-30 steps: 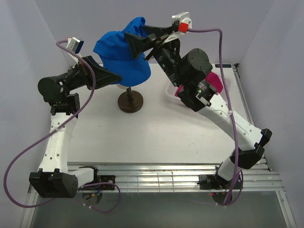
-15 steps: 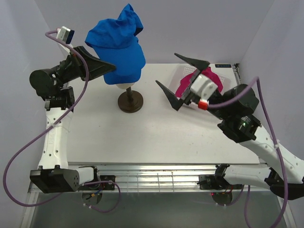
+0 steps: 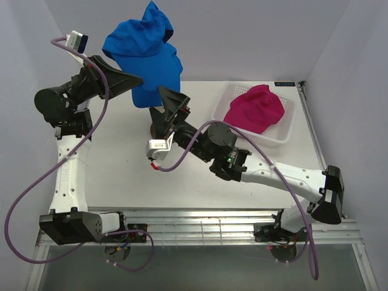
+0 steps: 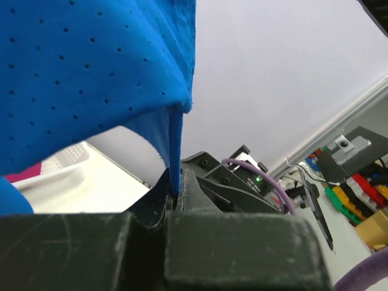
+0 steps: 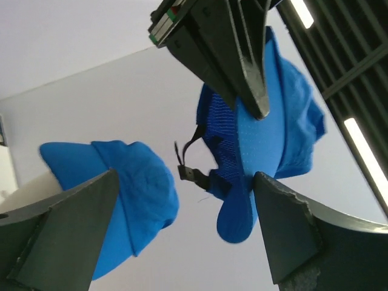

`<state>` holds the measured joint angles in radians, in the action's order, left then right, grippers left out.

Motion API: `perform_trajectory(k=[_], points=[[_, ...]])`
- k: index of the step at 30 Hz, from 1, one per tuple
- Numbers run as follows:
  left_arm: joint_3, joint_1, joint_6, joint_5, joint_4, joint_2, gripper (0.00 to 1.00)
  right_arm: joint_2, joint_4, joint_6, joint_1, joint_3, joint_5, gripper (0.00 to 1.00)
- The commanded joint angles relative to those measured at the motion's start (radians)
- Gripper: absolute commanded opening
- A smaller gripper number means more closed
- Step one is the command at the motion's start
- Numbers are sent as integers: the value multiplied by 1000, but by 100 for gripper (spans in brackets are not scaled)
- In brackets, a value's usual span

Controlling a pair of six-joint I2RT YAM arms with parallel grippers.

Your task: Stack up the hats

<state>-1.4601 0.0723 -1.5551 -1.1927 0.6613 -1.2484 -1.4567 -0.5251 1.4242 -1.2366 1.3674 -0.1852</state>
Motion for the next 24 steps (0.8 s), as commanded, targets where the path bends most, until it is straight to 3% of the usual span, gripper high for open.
perform_trajectory(k=[1, 5, 15, 18, 21, 24], points=[[-20, 4, -28, 28, 43, 21, 0, -5, -159, 93, -3, 120, -66, 91], [-8, 4, -37, 25, 49, 30, 0, -70, -231, 111, -3, 205, -149, 82], [-9, 4, -54, 25, 72, 40, 0, -140, -243, 237, -1, 249, -175, 79], [-3, 4, -56, 22, 75, 43, 0, -165, -250, 255, 0, 282, -175, 73], [4, 4, -59, 22, 77, 49, 0, -194, -256, 268, 6, 331, -188, 61], [10, 4, -60, 21, 78, 55, 0, -203, -260, 271, 11, 348, -197, 40]])
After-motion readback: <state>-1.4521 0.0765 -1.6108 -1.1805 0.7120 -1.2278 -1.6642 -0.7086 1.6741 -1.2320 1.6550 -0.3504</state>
